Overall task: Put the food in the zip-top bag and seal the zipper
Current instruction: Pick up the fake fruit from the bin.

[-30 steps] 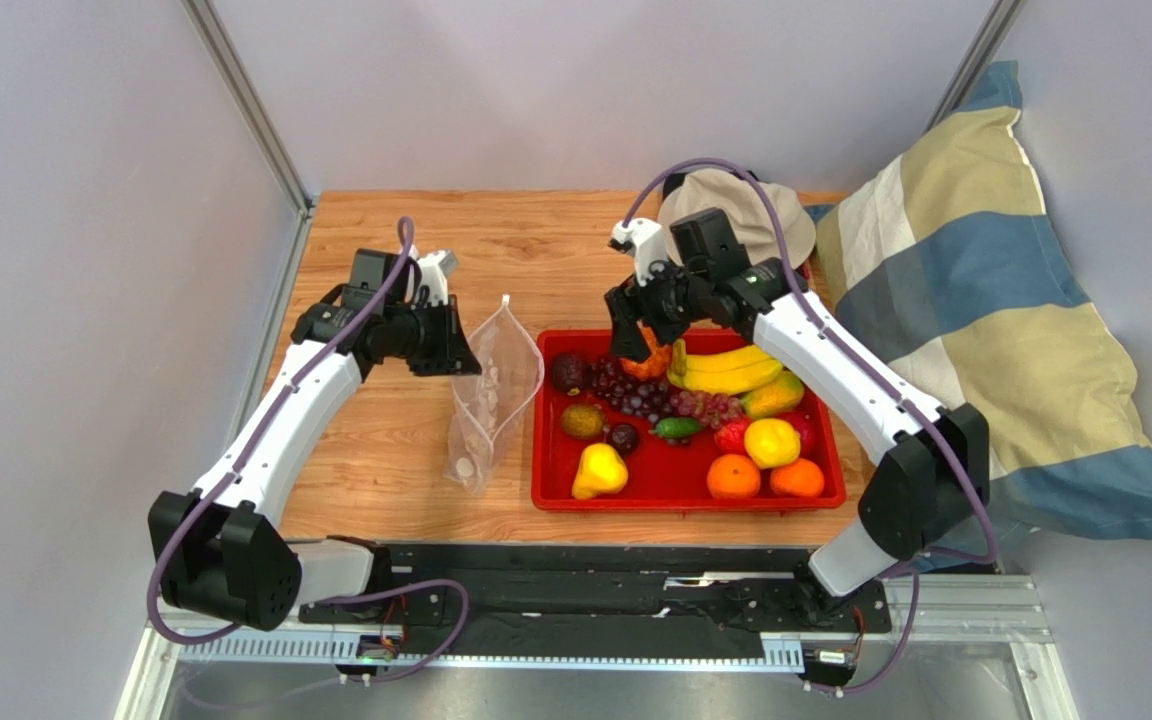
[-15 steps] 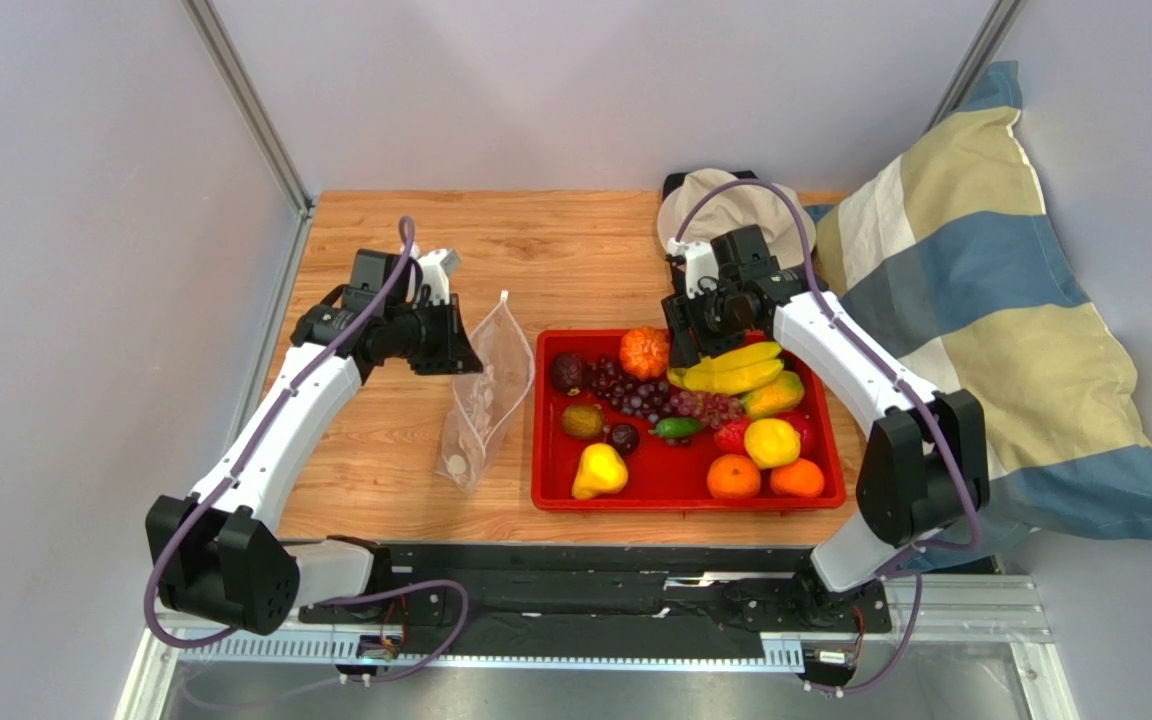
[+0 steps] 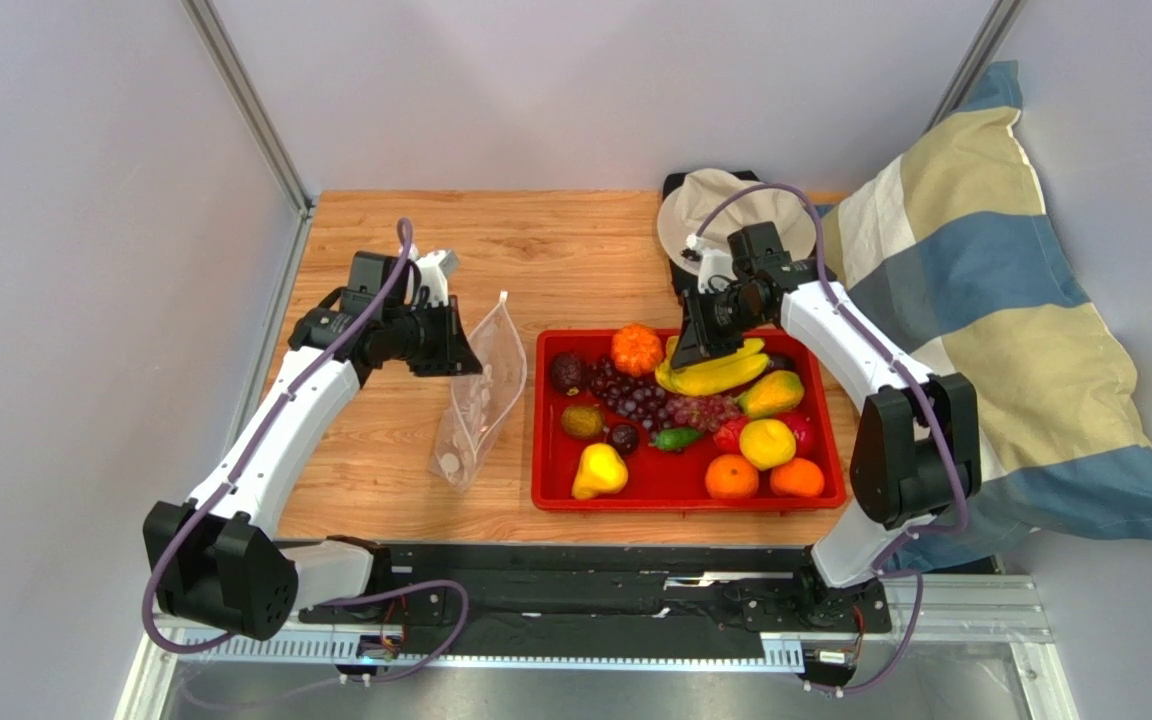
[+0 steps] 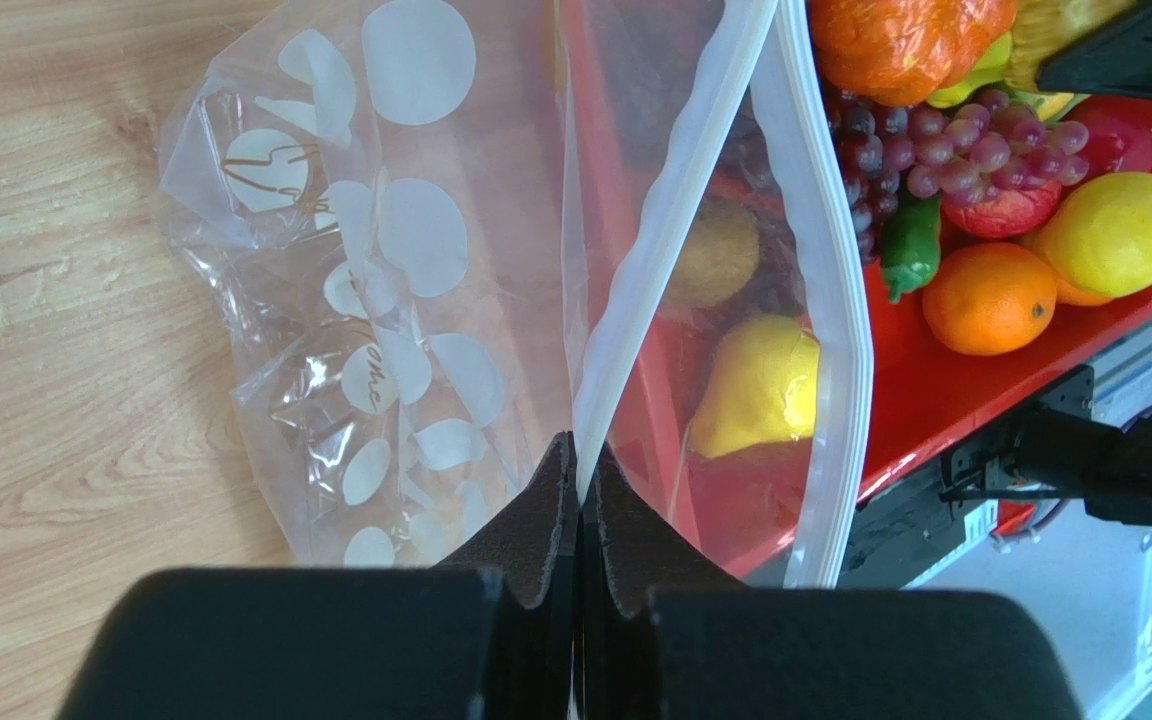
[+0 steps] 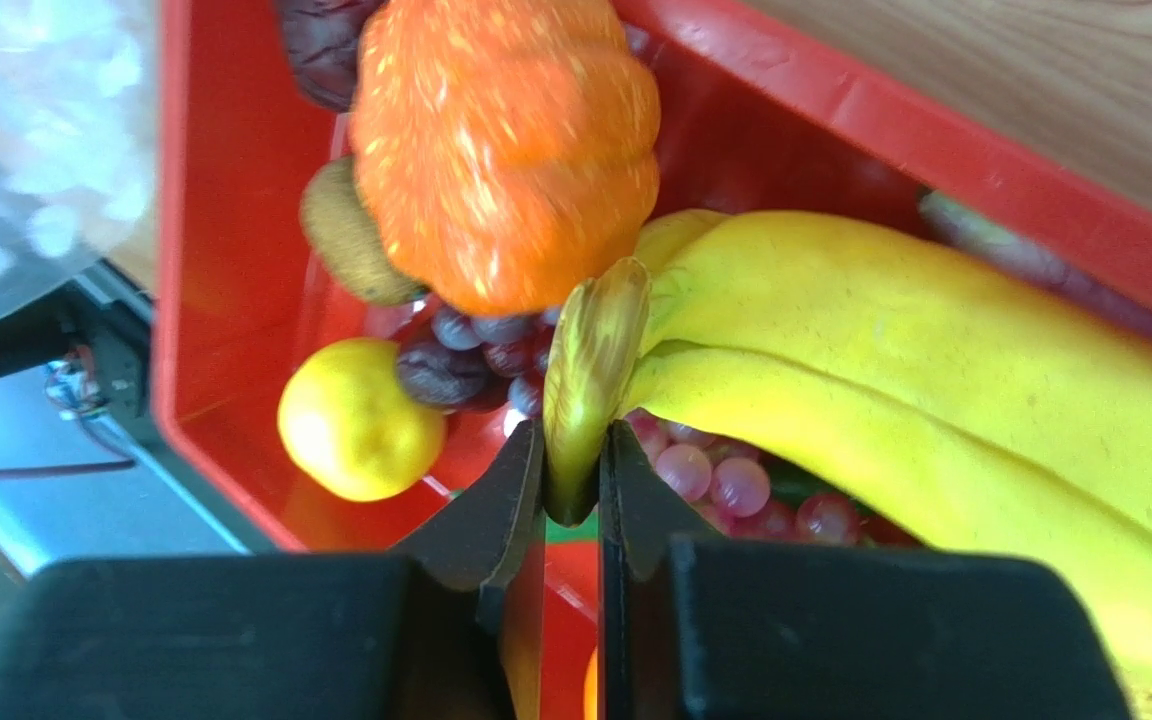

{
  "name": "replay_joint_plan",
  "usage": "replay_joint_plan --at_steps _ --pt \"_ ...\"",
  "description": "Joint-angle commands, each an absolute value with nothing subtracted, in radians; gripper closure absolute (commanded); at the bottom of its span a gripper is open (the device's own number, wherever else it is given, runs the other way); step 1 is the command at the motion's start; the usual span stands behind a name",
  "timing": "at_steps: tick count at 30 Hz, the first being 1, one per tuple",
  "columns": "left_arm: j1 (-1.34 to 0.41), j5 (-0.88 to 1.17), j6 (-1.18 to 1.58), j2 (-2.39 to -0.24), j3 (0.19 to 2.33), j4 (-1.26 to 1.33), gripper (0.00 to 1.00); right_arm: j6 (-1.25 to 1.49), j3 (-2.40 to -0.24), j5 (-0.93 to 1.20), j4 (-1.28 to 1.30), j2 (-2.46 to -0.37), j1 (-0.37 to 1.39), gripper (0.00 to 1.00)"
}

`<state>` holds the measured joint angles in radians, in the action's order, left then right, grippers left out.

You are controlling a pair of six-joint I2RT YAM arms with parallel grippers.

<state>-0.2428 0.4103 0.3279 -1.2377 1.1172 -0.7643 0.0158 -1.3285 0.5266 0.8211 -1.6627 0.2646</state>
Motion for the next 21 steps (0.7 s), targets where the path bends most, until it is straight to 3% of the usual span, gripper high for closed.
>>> replay_joint_plan --at_steps 1,10,13,14,17,21 --pt "-0.25 0.425 0.324 -1.213 1.123 -0.738 1.0 0.08 -1.376 0.626 0.86 -1.53 0.224 1.0" --pt "-0.25 0.448 0.319 -1.203 1.101 -0.732 1.0 0.063 -1.37 0.891 0.902 -1.296 0.164 1.0" --pt "-0.25 0.465 0.311 -1.193 1.092 -0.726 1.0 0.178 -1.312 1.038 0.686 -1.211 0.178 1.0" --pt "-0.25 0.478 0.308 -1.19 1.089 -0.723 1.0 0.227 -1.289 1.07 0.491 -1.191 0.189 1.0" --pt "-0.25 0.506 0.298 -1.181 1.074 -0.71 1.0 0.394 -1.27 1.136 0.211 -1.166 0.318 1.0" --pt "-0.25 0.532 0.287 -1.178 1.072 -0.71 1.0 0.329 -1.403 1.187 0.218 -1.226 0.507 1.0"
